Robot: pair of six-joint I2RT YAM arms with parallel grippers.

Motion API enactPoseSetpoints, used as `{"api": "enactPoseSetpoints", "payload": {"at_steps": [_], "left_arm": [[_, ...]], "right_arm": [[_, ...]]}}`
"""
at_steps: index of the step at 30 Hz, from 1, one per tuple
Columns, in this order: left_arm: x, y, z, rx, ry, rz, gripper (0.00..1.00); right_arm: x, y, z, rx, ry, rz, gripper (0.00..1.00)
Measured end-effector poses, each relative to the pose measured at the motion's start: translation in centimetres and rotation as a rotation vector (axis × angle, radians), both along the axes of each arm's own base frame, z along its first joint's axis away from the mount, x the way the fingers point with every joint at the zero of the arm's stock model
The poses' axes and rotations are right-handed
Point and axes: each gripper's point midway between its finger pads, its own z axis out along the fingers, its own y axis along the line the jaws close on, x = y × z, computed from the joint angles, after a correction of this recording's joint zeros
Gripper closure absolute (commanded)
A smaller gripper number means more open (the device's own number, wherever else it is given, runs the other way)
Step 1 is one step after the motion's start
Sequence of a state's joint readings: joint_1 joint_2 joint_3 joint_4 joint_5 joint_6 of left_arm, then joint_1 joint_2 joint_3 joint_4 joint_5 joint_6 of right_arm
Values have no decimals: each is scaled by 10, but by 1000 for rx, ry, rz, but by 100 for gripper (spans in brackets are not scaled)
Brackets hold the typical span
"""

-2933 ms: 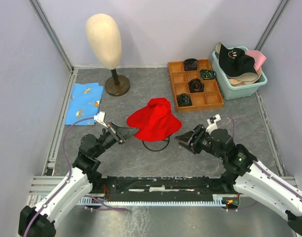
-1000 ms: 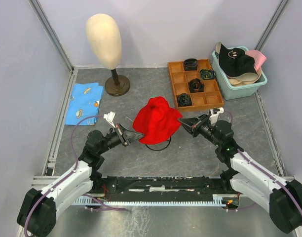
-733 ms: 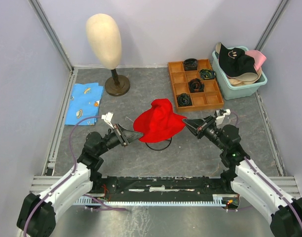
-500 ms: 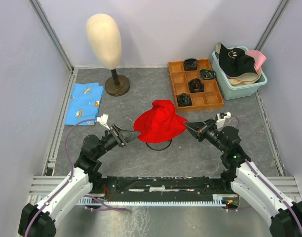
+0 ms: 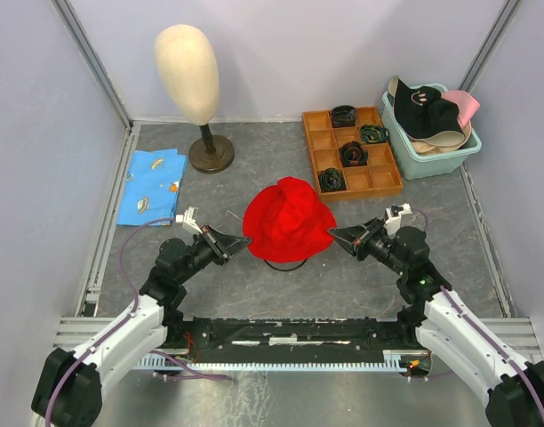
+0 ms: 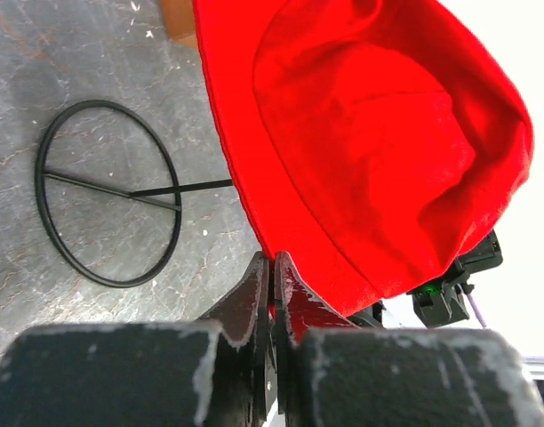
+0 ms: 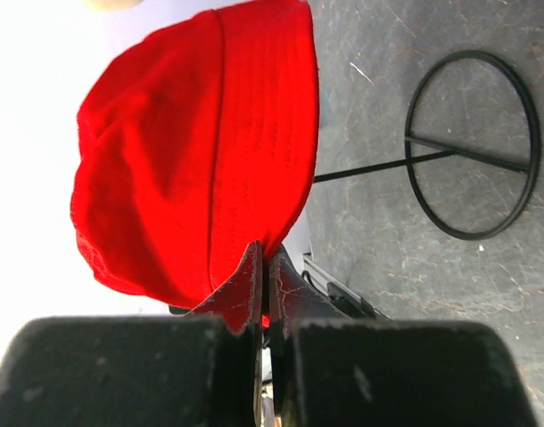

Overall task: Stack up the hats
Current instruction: Place the hat on the hat stand.

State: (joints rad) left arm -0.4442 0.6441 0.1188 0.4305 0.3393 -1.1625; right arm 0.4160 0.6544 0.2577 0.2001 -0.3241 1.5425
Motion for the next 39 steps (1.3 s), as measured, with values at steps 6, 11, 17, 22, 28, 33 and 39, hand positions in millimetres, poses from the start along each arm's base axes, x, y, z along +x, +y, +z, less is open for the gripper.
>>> {"api": "enactPoseSetpoints", "payload": {"at_steps": [6, 11, 17, 22, 28, 33, 39], "left_arm": [[2, -1, -7, 7, 15, 0, 97], [3, 0, -9, 11, 13, 4, 97], [6, 7, -19, 26, 28, 29, 97], [8, 18, -42, 45, 84, 59, 97], [8, 18, -59, 59, 131, 53, 97], [9, 16, -69, 69, 162, 41, 96], [11, 11, -75, 72, 188, 13, 85]], "right_arm": [[-7, -1, -20, -69, 41, 26, 100], [-9, -6, -43, -141, 95, 33, 100], [-11, -3, -73, -258, 167, 110, 100], [-6, 1, -79, -351, 161, 177, 100], [0, 2, -74, -424, 116, 225, 97], [-1, 1, -76, -458, 104, 246, 93], [-2, -1, -75, -491, 93, 264, 73]]}}
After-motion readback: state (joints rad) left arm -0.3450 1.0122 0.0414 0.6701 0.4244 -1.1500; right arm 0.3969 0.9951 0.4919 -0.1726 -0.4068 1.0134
